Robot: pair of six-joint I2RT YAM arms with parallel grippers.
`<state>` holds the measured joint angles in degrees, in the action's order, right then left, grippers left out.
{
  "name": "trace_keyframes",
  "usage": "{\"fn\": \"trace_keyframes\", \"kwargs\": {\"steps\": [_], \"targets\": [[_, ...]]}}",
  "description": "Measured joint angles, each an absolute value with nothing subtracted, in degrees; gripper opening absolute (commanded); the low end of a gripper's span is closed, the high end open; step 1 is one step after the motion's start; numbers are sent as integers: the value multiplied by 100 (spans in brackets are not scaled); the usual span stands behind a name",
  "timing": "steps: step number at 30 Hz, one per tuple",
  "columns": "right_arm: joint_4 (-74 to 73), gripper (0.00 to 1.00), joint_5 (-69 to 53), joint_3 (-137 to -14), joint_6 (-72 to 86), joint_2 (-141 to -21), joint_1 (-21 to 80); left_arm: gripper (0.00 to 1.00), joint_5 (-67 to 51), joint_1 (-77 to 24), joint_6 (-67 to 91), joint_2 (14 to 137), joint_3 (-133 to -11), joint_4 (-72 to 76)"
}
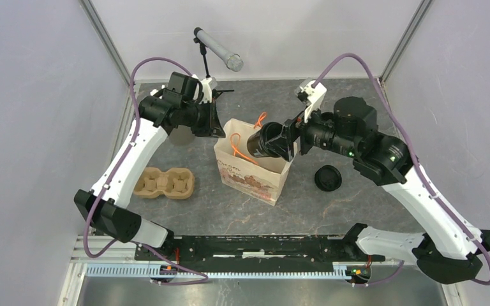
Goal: Pack the takeout coffee
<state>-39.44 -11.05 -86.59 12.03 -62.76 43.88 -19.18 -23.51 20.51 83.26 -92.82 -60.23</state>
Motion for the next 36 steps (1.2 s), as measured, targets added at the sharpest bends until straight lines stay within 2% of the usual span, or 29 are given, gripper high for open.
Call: {"fn": "trace_keyframes", "kwargs": {"steps": [3, 13, 26, 30, 31, 36], "targets": [[-3948, 69, -961, -8517, 1081, -6361, 4425, 2, -2102, -2355, 2064, 8326, -9260, -5935], [-4156, 70, -117, -8490, 248, -6455, 4442, 2, -2792, -2512, 2639, 8355, -8962, -5120], [-4178, 70, 478, -8455, -760, -6801, 4440, 3, -2832, -2600, 3000, 8388, -8908, -4066], [-4160, 70, 451, -8449, -917, -6866, 4440, 18, -2718, -2600, 3098, 8453, -8899, -4010], [-4128, 70, 403, -8416, -941, -6858, 4440, 24, -2687, -2600, 3105, 8477, -8901, -4038], [-3846, 70, -73, -7719, -1090, -6473, 4440, 45, -2508, -2600, 3105, 8458, -8895, -4219]]}}
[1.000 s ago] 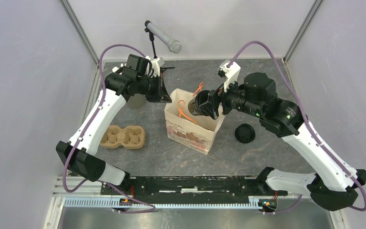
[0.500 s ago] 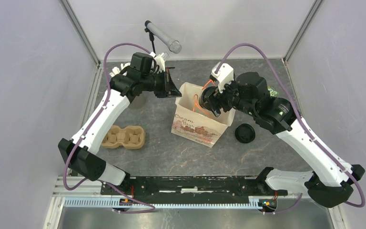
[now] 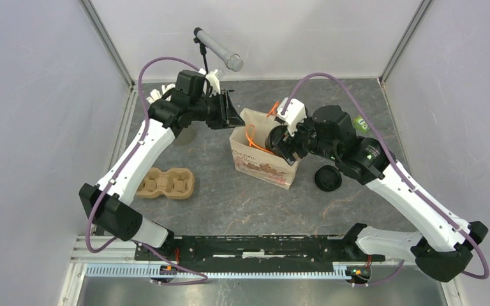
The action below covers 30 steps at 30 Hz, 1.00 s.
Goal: Pack the takeout coffee
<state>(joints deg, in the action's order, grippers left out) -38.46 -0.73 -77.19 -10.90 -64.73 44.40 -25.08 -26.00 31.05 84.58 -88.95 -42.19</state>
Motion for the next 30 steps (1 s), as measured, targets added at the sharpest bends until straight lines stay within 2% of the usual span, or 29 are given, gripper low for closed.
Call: {"fn": "trace_keyframes", "kwargs": {"steps": [7, 10, 21, 30], "targets": [[-3730, 68, -676, -7590, -1295, -6383, 4456, 70, -2349, -2600, 3079, 8200, -8919, -4790], [-3682, 68, -805, -7441, -1380, -6270, 4563, 75, -2259, -2600, 2954, 8079, -8956, -5214], [-3896, 67, -528, -6882, -1737, -5951, 5402, 81, -2340, -2600, 2550, 7096, -8621, -6020], [-4195, 66, 128, -6436, -1920, -5612, 5975, 83, -3089, -2600, 2552, 6309, -7693, -6165]]}}
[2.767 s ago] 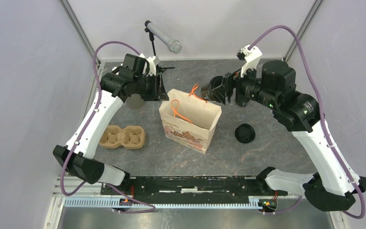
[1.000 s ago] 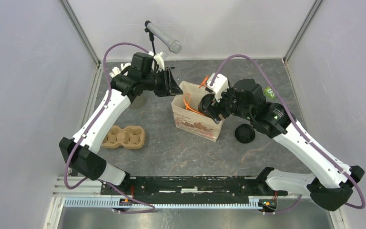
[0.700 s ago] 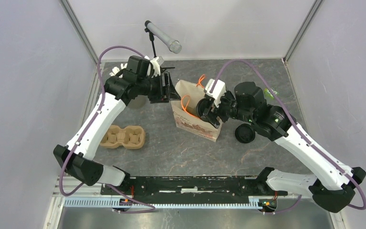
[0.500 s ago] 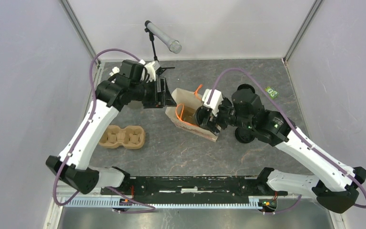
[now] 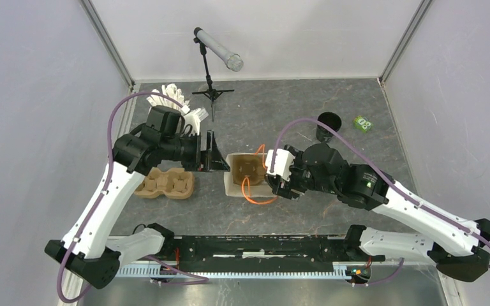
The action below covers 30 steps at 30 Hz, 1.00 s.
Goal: Pack the takeout coffee
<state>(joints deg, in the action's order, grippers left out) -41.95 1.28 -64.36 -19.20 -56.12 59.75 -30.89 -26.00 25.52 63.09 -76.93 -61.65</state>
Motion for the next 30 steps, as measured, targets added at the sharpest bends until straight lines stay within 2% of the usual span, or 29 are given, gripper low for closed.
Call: {"fn": "trace_keyframes", "kwargs": {"steps": [11, 19, 30], "targets": [[-4064, 66, 482, -6263, -1918, -5747, 6628, 83, -3249, -2600, 2561, 5865, -7467, -6394], [-3516, 66, 768, -6125, -1933, -5951, 6746, 85, -3308, -2600, 2569, 5791, -7234, -6372], [-3186, 66, 832, -5870, -1986, -5990, 6866, 76, -2620, -2624, 2567, 5900, -7205, -6104]]}}
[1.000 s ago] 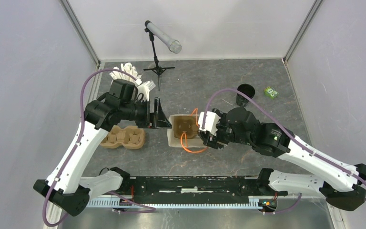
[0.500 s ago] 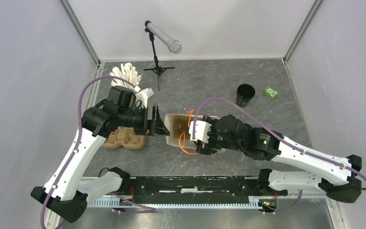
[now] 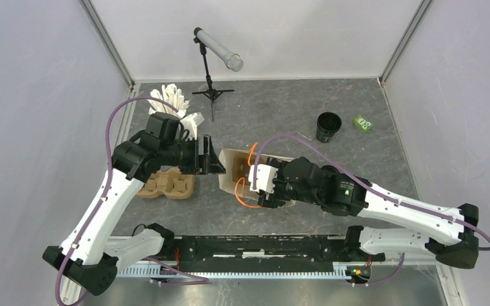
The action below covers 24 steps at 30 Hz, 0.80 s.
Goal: Pack the takeout coffee
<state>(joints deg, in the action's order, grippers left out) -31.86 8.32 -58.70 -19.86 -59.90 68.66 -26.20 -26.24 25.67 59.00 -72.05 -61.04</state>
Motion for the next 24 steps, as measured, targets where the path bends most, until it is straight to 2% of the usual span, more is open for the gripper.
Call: {"fn": "trace_keyframes", "kwargs": {"steps": [4, 13, 15, 17, 19, 21, 24], "targets": [[-3190, 66, 923, -5760, -1984, -5881, 6908, 74, -2545, -2663, 2569, 5909, -7203, -5944], [-3192, 65, 1094, -5736, -1979, -5843, 7028, 60, -2495, -2952, 2569, 5911, -6921, -5743], [-3192, 65, 1125, -5736, -1979, -5843, 7054, 48, -2405, -3072, 2574, 5909, -6875, -5701], [-3192, 66, 1157, -5736, -1979, -5843, 7083, 26, -2342, -3164, 2591, 5909, -6818, -5669], [-3192, 65, 1192, -5736, -1979, -5843, 7109, 11, -2287, -3203, 2600, 5909, -6761, -5634], [-3192, 65, 1219, -5739, -1984, -5852, 7126, 4, -2285, -3223, 2591, 5909, -6689, -5542], [-3194, 66, 1275, -5802, -2029, -5961, 7155, 2, -2311, -3271, 2582, 5909, -6589, -5349]]}}
